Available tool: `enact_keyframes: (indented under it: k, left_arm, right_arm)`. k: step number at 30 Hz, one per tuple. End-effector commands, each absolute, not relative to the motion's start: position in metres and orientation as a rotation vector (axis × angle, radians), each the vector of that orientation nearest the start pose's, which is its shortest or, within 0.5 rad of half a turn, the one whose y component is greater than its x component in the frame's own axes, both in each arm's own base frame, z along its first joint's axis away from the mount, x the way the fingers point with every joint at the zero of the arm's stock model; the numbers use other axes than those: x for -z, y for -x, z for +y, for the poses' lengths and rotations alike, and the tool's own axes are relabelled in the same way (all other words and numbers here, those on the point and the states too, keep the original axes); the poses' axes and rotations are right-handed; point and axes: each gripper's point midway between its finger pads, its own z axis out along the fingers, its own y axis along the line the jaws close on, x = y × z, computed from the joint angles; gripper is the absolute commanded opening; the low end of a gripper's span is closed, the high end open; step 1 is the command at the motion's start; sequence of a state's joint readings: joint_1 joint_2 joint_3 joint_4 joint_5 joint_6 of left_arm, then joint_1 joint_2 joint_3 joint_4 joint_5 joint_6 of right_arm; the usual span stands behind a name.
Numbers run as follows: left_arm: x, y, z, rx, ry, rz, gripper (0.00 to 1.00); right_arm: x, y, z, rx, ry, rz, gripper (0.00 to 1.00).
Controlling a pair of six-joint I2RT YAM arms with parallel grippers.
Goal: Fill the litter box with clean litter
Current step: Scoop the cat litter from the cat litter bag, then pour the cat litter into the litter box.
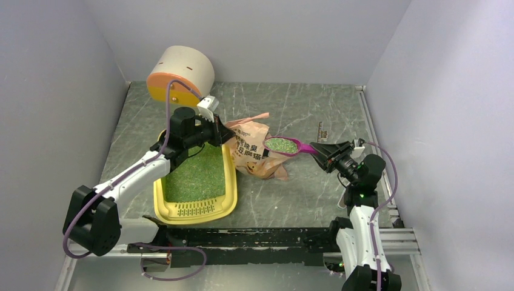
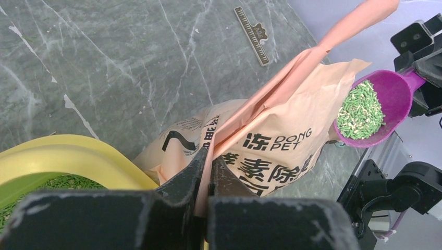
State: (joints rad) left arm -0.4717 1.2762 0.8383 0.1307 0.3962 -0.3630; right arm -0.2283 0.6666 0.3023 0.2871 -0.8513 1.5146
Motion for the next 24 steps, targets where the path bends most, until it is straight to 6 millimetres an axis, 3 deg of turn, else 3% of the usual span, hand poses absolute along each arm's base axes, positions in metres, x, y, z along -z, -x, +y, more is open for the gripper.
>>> enact_keyframes:
  k: [1, 10, 24]
  left_arm:
    - [-0.223, -0.333, -0.248, 0.904, -0.333, 1.894, 0.05]
    - [-0.22, -0.335, -0.249, 0.916, -0.314, 1.915, 0.05]
    - [-0.236, -0.328, -0.261, 0.978, -0.413, 1.864, 0.05]
  right_arm:
    - [-0.255, -0.247, 0.107, -1.642, -0.791, 1.665, 0.0]
    - [-0.264, -0.24, 0.11, -1.663, -0.761, 1.667, 0.0]
    - [-0.285, -0.225, 0.12, -1.686, -0.685, 1.722, 0.0]
